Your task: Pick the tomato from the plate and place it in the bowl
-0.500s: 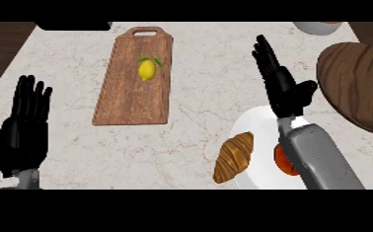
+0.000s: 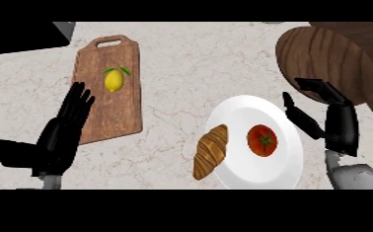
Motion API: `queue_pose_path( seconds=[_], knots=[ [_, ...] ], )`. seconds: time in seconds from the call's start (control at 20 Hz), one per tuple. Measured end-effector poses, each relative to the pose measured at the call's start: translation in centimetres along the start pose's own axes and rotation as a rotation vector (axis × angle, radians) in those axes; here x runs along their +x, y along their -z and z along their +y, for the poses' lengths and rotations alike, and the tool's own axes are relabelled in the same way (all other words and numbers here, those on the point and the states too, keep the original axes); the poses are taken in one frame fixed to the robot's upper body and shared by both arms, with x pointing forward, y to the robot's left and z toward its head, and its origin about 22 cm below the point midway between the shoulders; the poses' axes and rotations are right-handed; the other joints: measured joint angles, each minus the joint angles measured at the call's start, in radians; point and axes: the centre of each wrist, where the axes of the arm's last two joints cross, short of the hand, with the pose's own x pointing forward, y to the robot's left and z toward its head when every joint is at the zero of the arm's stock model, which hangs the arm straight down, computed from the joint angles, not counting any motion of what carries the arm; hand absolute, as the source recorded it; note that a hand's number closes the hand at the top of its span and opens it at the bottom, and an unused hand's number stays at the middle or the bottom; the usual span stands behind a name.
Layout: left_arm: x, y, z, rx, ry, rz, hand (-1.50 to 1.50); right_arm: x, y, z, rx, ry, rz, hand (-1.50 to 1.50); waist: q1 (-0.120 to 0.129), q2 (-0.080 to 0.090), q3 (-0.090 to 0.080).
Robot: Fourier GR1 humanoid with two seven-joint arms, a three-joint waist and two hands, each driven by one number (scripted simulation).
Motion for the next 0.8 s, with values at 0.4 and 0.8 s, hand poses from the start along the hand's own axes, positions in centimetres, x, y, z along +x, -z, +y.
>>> queue_pose_path(
  seconds=[0.4,0.8],
  knots=[
    [-0.2,0.5,-2.6,-0.187,-0.019,0.056,0.00,0.2,-10.1,-1.1,-0.027,-0.223,-0.159,-1.50,0.070,0.008,-0.002],
    [0.2,1.3,-3.5,-0.231,-0.013,0.063,0.00,1.3,-15.6,-5.2,-0.011,-0.557,0.042,-1.50,0.093,0.019,-0.010]
  ],
)
